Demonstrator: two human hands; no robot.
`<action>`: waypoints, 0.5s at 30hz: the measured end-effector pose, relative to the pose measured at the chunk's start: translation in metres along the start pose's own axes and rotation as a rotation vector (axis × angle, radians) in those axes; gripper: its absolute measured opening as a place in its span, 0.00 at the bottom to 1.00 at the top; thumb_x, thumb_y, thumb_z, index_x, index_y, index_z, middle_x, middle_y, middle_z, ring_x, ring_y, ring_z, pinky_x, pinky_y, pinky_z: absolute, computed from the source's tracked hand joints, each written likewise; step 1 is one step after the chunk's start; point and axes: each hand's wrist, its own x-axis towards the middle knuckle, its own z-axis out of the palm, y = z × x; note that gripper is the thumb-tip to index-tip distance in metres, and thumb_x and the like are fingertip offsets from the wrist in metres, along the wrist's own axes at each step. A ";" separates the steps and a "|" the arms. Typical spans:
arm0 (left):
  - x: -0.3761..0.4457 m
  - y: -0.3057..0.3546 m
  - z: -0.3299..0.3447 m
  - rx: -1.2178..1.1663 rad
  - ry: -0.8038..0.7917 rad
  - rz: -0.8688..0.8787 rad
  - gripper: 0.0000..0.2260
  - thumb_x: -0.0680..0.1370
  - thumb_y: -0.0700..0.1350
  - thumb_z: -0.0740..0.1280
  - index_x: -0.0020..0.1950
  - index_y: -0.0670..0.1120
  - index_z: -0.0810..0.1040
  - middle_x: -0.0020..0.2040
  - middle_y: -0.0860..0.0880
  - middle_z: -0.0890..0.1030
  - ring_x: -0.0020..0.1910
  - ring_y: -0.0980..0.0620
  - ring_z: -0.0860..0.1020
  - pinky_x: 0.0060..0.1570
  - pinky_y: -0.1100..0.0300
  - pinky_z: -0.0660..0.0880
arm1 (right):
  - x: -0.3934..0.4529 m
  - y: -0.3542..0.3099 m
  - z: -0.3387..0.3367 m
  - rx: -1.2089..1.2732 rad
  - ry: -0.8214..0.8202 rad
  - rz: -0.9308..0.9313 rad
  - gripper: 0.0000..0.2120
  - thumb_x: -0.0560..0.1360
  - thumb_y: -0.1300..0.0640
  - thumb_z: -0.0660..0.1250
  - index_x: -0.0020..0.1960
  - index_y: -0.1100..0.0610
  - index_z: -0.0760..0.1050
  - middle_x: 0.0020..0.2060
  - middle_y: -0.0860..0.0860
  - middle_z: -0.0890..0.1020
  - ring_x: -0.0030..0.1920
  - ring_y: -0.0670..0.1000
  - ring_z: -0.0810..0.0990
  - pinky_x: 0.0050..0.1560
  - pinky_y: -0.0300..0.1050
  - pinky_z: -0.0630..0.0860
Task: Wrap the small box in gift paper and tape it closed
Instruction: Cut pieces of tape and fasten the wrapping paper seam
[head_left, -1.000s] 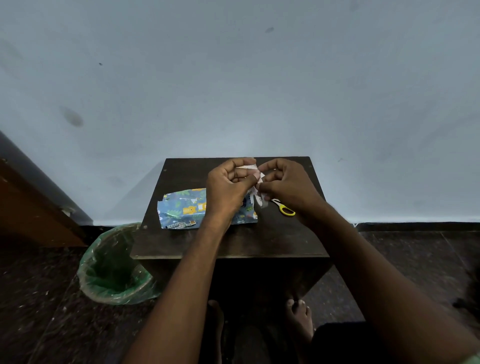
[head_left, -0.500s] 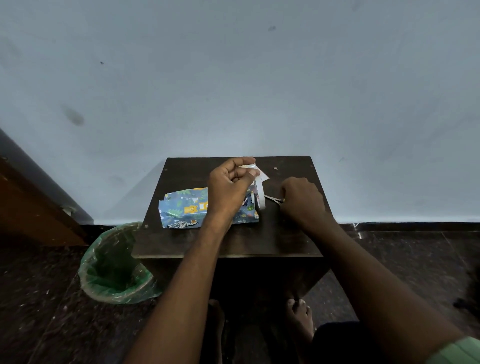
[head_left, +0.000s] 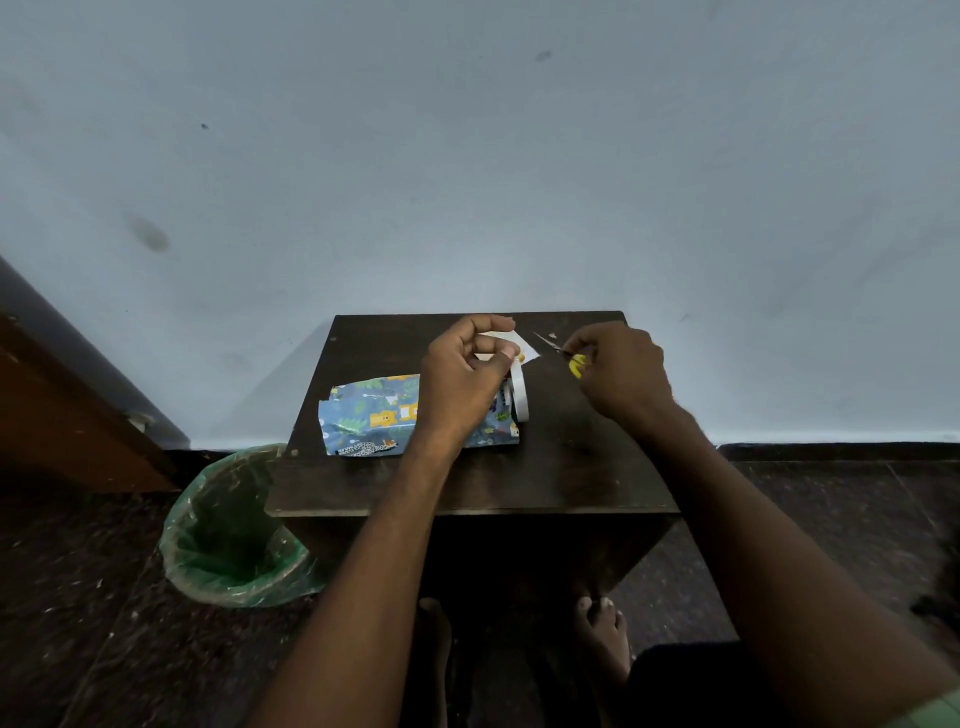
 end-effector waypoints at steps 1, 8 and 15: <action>0.000 -0.001 0.000 0.030 -0.006 0.015 0.10 0.79 0.38 0.74 0.57 0.51 0.85 0.41 0.52 0.88 0.35 0.55 0.81 0.40 0.58 0.76 | 0.001 0.000 -0.003 0.061 -0.038 -0.005 0.16 0.73 0.66 0.68 0.54 0.50 0.86 0.51 0.51 0.86 0.55 0.55 0.82 0.47 0.40 0.67; 0.000 -0.003 0.003 0.098 0.010 0.070 0.12 0.77 0.35 0.75 0.58 0.48 0.85 0.43 0.50 0.88 0.31 0.61 0.80 0.38 0.63 0.75 | 0.009 0.003 -0.031 0.111 -0.141 -0.138 0.13 0.70 0.64 0.77 0.50 0.48 0.87 0.40 0.52 0.87 0.45 0.48 0.83 0.46 0.42 0.75; 0.000 -0.004 0.002 0.104 0.030 0.075 0.12 0.77 0.36 0.75 0.57 0.49 0.85 0.43 0.51 0.88 0.33 0.60 0.81 0.38 0.62 0.75 | 0.009 0.008 -0.041 0.224 -0.277 -0.156 0.14 0.67 0.65 0.76 0.48 0.48 0.86 0.36 0.57 0.84 0.36 0.50 0.78 0.42 0.46 0.75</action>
